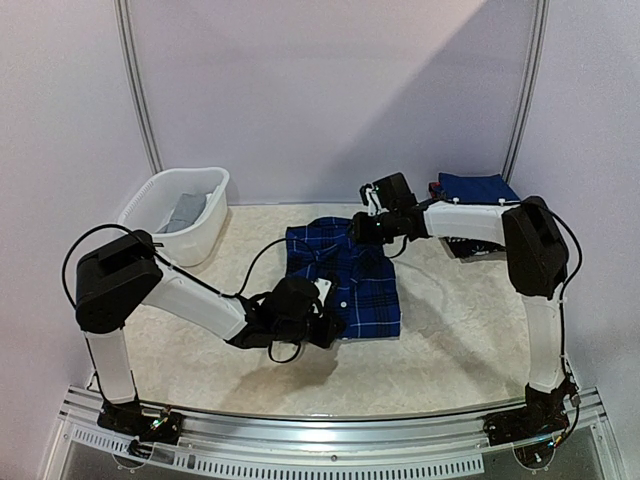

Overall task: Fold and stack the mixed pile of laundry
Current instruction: Smooth out the 2/3-rectangle-folded shirt at the center of the board.

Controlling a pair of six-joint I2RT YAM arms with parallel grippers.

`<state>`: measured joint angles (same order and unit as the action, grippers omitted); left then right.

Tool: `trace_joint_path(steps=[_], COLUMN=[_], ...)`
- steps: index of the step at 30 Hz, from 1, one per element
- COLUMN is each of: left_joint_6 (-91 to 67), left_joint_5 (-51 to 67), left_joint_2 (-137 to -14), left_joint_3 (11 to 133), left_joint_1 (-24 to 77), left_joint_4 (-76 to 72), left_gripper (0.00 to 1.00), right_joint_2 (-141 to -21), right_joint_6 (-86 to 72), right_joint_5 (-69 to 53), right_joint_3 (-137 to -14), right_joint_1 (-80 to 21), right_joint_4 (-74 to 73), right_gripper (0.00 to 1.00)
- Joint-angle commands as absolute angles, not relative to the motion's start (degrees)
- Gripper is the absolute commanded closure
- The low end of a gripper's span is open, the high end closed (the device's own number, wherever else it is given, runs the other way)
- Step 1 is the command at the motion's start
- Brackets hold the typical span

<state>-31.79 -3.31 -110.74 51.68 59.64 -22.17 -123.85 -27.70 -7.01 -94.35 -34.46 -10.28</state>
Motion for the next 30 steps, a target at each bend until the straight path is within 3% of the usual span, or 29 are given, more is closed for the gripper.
trace_joint_path(steps=[1, 9, 15, 21, 30], left_joint_6=[-32.5, -31.1, -28.6, -27.9, -27.2], left_joint_5=[-1.9, -3.8, -7.8, -2.6, 3.8], left_joint_2=[-111.4, -106.3, -101.5, -106.9, -116.6], left_joint_3=[50.7, 51.1, 57.0, 64.7, 71.8], left_joint_1=[60.6, 60.5, 58.9, 52.8, 44.4], left_joint_4=[-23.1, -19.0, -7.6, -3.2, -3.4], left_gripper=[0.81, 0.78, 0.75, 0.76, 0.78], right_joint_2=[-120.0, -103.0, -99.1, -101.6, -113.3], right_joint_6=[-24.6, -24.6, -25.7, -25.1, -22.0], right_joint_5=[-9.1, -8.5, -14.7, -23.6, -33.0], right_joint_3=[-96.3, -76.3, -66.8, -65.9, -74.9], right_joint_1=[-33.6, -33.7, -34.3, -34.4, -33.2], right_joint_4=[-13.8, -10.6, -7.2, -4.3, -4.1], right_gripper=[0.6, 0.58, 0.61, 0.63, 0.65])
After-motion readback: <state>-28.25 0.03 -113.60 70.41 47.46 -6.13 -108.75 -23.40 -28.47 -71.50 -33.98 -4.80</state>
